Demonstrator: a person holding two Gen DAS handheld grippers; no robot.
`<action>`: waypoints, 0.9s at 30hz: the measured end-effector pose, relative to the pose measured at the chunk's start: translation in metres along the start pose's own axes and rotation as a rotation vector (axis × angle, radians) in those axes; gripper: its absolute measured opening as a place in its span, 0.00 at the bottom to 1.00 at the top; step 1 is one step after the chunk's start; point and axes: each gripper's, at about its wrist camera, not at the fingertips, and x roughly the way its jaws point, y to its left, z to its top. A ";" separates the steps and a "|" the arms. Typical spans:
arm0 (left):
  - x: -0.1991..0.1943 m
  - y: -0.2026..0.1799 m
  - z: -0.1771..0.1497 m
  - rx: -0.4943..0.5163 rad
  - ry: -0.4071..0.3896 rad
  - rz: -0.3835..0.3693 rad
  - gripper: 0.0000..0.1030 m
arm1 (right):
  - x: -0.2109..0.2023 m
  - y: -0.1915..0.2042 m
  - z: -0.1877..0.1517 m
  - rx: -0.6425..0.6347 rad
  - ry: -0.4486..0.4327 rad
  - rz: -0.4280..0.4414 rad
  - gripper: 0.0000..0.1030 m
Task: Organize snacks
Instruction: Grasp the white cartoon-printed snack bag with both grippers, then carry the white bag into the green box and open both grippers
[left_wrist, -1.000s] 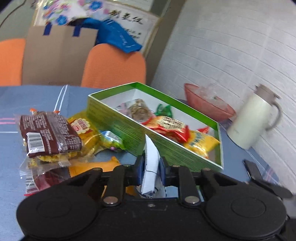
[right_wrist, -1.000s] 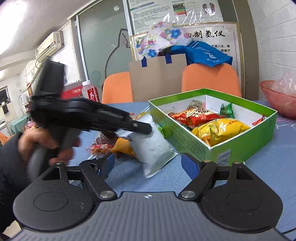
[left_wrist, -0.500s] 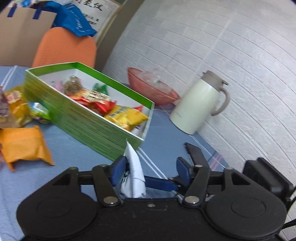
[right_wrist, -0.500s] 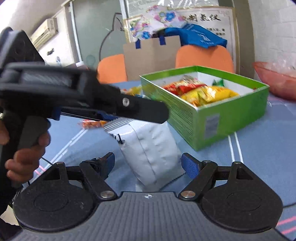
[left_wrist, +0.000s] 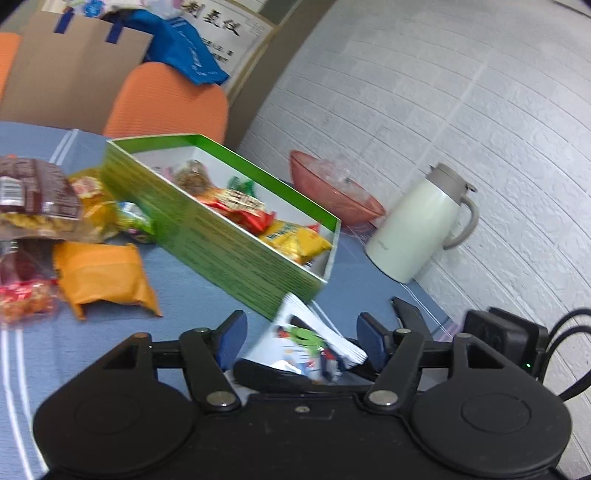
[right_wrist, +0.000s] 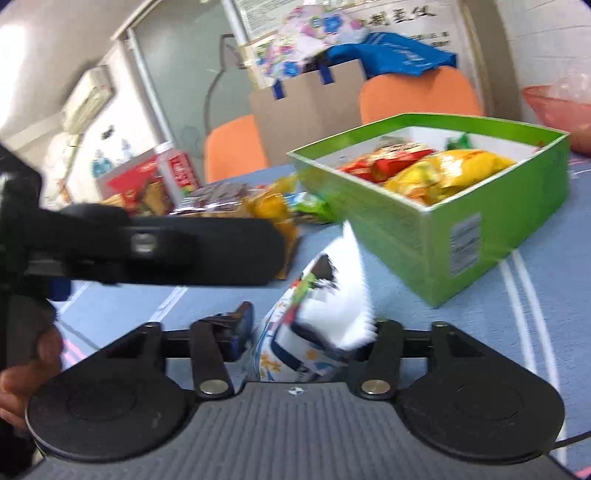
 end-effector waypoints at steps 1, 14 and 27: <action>-0.001 0.006 0.001 -0.016 -0.005 0.011 1.00 | -0.002 0.000 -0.001 -0.011 0.005 -0.031 1.00; 0.050 0.023 -0.002 -0.061 0.163 -0.057 0.97 | -0.030 -0.006 -0.012 -0.038 0.012 -0.161 1.00; 0.046 0.026 -0.015 -0.069 0.177 -0.017 0.62 | -0.015 0.001 -0.012 -0.068 0.022 -0.090 0.88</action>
